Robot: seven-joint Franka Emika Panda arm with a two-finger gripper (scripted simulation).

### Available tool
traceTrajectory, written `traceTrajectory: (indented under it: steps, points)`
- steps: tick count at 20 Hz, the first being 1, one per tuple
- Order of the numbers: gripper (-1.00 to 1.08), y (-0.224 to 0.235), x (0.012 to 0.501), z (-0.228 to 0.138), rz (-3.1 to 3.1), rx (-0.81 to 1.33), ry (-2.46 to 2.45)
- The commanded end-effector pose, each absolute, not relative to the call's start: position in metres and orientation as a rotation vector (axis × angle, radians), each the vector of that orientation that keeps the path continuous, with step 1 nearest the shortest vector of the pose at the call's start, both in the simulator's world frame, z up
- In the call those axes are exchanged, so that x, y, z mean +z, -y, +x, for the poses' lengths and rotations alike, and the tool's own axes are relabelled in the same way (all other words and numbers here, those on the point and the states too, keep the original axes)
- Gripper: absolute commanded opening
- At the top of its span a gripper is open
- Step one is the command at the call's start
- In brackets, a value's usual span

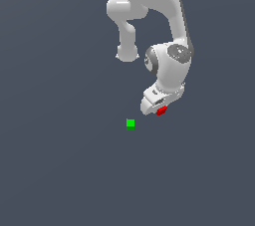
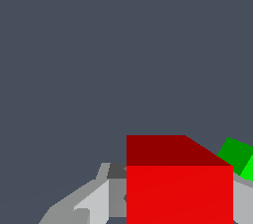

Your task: Stack the red cube on top of the green cube.

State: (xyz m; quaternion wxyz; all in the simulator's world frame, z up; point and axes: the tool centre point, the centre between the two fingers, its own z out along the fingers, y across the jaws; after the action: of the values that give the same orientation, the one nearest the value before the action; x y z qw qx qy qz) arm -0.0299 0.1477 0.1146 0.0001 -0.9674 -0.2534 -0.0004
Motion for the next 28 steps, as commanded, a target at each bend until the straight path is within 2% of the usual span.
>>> traceTrajectory:
  steps: [1,13,21,22,28]
  points:
    - [-1.00,-0.136,0.111,-0.028,-3.040,-0.001,0.794]
    - [-1.00,-0.037,0.071,-0.005,-3.041,-0.001,0.794]
    - [-1.00,-0.013,0.062,0.002,-3.040,0.000,0.793]
    - [1.00,-0.013,0.062,0.002,-3.040,0.000,0.793]
    - [1.00,-0.013,0.062,0.002,-3.040,0.000,0.793]
